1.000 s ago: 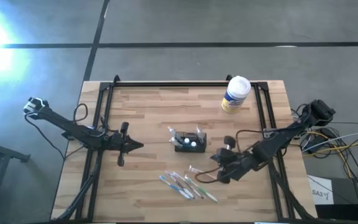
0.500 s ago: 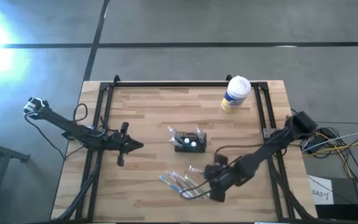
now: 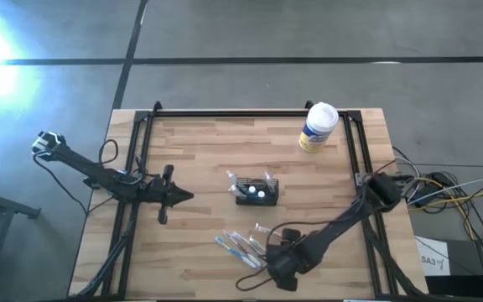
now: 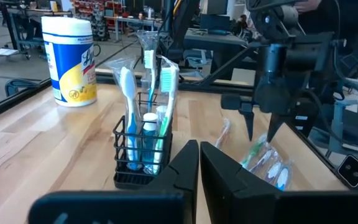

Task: Pick & Place toothbrushing station
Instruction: Put the green toothbrush into the black mesh organizer

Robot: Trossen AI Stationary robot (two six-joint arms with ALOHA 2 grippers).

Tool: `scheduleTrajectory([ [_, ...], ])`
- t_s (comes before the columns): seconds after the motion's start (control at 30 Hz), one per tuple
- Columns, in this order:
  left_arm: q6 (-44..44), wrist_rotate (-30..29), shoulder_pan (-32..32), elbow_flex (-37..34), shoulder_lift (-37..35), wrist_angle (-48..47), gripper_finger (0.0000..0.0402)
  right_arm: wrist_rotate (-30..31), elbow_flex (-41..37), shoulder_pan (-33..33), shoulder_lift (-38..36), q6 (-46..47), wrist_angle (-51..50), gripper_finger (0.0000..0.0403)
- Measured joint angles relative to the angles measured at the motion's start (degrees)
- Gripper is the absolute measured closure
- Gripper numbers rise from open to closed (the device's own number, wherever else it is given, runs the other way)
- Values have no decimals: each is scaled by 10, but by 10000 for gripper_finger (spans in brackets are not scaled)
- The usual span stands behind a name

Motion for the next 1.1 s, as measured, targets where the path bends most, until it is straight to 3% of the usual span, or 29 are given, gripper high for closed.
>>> scheduleTrajectory([
  [0.23, -4, 0, 0, 0, 0, 2, 385, 4, -17, 0, 4, 0, -1, 251],
  [0.53, -11, 0, 0, 0, 0, 2, 384, 4, -21, -1, -2, -20, -11, 363],
  [0.77, -11, 0, 0, -5, 2, -2, 387, 20, -24, -8, -24, -44, -49, 384],
  [0.97, -27, 0, 0, -9, 3, 0, 387, 112, -25, -8, -85, -45, -64, 384],
  [1.1, -68, 0, 0, -9, 4, 4, 387, 171, -31, -5, -128, -112, -25, 384],
])
